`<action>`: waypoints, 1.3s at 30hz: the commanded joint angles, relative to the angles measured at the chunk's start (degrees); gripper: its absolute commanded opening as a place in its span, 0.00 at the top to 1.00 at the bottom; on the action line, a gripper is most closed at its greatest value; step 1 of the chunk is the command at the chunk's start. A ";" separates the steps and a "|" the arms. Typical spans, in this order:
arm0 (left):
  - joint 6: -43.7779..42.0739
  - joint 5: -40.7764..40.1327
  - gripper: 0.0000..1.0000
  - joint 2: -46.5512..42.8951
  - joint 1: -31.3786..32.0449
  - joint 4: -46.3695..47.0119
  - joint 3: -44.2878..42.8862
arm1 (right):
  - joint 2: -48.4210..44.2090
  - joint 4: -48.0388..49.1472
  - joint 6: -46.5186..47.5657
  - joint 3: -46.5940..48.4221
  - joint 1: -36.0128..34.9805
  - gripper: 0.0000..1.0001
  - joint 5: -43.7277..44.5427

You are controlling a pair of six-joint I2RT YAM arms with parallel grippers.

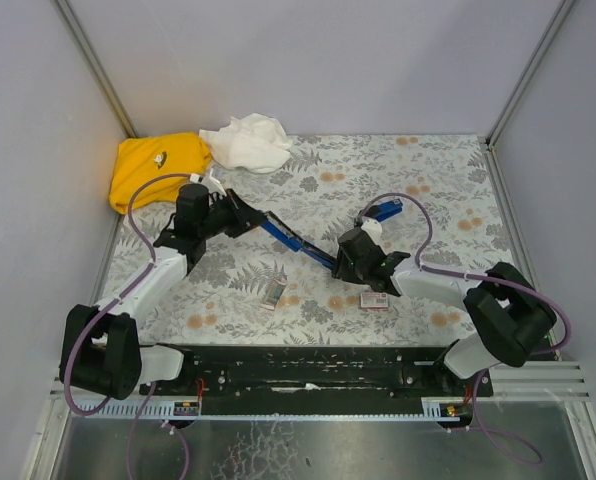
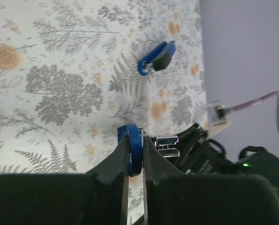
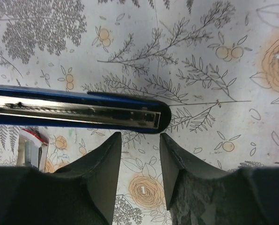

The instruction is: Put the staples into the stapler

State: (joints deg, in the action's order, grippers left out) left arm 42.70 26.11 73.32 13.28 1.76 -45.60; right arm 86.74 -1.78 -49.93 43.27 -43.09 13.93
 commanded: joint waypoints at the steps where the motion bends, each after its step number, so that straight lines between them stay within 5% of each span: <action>1: 9.19 9.28 1.00 -1.47 -2.49 16.04 1.42 | -2.03 5.74 -2.06 -2.76 -0.15 0.54 -3.56; 8: 5.40 9.64 1.00 -1.51 -3.68 12.48 -0.15 | -10.46 6.66 1.69 -6.53 -0.14 0.46 -4.75; 17: -1.25 16.26 1.00 0.89 -3.70 8.71 -2.82 | -31.02 -2.85 14.44 -8.88 0.46 0.11 -3.12; 23: -2.62 20.40 1.00 2.82 -3.28 7.94 -3.80 | -38.45 -4.68 24.68 -6.29 0.49 0.01 -10.20; 30: -8.42 22.49 1.00 4.29 2.22 1.17 -6.78 | -31.52 -0.42 31.25 -0.23 0.07 0.05 -21.96; 39: -8.78 26.15 1.00 6.56 5.17 0.67 -7.34 | -20.29 3.70 38.21 4.36 -5.88 0.05 -19.55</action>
State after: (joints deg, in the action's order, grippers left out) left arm 34.13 47.88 79.44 18.41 1.83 -50.43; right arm 63.42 -2.31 -16.88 43.94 -47.13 -5.74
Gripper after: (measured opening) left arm 0.071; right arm 0.949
